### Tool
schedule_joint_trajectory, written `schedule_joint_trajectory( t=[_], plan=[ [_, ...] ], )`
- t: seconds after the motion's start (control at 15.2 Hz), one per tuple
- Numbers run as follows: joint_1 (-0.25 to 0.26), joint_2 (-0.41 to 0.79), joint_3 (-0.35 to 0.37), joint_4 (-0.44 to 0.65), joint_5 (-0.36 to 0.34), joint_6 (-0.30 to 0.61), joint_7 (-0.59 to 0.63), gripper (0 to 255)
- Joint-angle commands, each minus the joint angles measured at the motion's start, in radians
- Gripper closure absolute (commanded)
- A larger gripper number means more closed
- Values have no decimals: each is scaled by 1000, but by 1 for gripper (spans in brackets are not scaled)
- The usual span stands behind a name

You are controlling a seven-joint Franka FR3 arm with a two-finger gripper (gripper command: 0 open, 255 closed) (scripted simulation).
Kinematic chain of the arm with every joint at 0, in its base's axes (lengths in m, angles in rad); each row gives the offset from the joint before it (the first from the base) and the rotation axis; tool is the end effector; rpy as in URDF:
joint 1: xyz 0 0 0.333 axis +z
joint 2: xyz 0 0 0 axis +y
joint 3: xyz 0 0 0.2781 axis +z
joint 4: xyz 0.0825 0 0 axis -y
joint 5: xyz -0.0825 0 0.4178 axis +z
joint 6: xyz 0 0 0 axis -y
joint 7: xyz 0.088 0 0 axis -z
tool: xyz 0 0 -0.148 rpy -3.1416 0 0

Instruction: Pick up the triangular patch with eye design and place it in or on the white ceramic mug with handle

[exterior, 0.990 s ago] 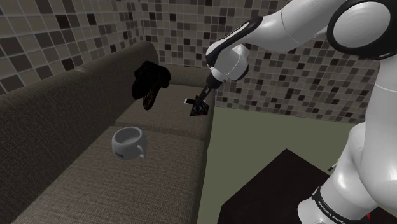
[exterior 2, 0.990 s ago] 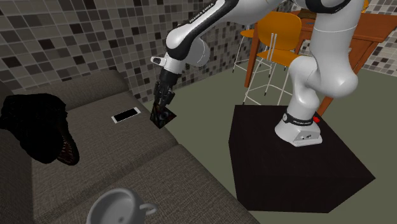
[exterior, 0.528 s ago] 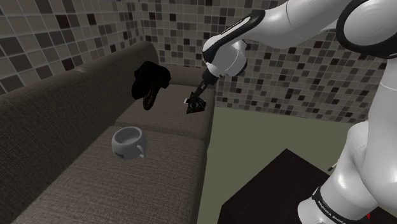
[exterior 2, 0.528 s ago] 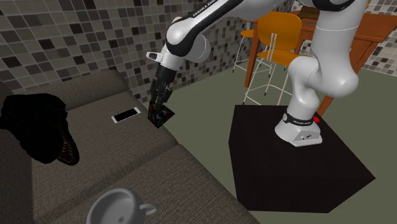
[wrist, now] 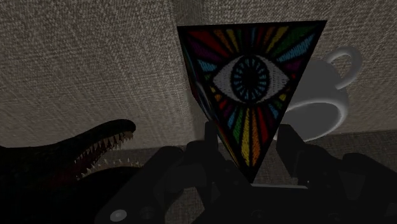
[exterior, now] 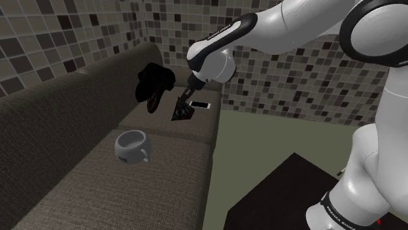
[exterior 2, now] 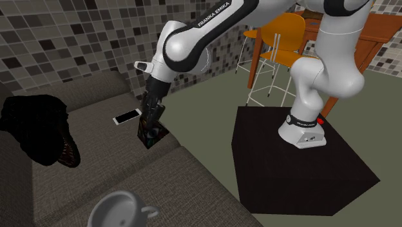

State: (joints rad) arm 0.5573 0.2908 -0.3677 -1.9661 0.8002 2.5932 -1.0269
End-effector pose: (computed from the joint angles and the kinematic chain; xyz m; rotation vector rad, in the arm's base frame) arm 0.6548 0.1309 0.2772 -2.6645 -0.8739 -0.7209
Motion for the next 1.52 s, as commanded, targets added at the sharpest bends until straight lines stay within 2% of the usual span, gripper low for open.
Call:
schedule_joint_trajectory(
  t=[0.0,0.59,1.06,1.45],
  plan=[
    [31,20,7,29,-21,11,59,255],
    [159,158,17,226,-116,16,313,255],
    [242,320,2,474,-191,-41,518,255],
    [228,356,29,455,-157,13,481,255]
  ],
)
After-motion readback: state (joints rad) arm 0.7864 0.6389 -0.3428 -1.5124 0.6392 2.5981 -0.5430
